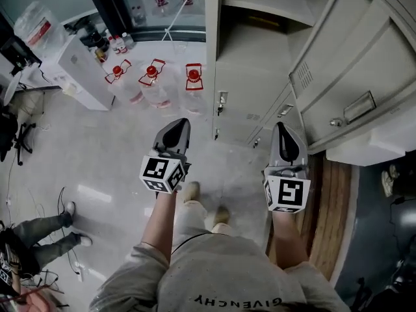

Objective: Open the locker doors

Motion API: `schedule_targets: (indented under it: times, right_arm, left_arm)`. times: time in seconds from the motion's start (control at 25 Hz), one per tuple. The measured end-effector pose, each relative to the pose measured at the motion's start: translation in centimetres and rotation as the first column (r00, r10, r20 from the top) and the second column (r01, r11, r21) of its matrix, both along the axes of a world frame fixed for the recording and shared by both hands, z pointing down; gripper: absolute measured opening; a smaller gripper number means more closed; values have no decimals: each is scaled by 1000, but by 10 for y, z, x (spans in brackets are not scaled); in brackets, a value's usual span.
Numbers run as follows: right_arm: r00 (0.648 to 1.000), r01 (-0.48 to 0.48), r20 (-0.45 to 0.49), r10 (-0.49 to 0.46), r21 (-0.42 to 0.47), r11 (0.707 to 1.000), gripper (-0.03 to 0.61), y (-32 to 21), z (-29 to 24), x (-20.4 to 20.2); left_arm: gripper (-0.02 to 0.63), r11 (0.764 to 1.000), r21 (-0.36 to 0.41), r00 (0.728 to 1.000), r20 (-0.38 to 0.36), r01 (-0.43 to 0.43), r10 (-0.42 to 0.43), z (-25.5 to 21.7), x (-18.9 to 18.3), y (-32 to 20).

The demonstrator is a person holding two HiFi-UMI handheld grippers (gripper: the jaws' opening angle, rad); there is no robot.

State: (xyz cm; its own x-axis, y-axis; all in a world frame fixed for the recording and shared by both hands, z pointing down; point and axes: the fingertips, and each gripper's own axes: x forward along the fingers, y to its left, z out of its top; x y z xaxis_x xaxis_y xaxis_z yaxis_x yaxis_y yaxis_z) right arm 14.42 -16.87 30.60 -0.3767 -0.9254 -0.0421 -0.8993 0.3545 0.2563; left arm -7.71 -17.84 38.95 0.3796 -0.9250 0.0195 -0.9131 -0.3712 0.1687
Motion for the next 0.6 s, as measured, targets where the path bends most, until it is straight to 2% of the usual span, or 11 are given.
schedule_targets:
  times: [0.36,0.6]
  right_arm:
    - [996,87,30,-83,-168,982,0,-62,96,-64]
    - [992,128,37,-122,-256,958,0,-96,160,-96]
  left_arm:
    - [-2,997,-74,1000,8,6,-6,61,-35,-44]
    - [-2,993,-113,1000,-10,-23,22,105,-42,-76]
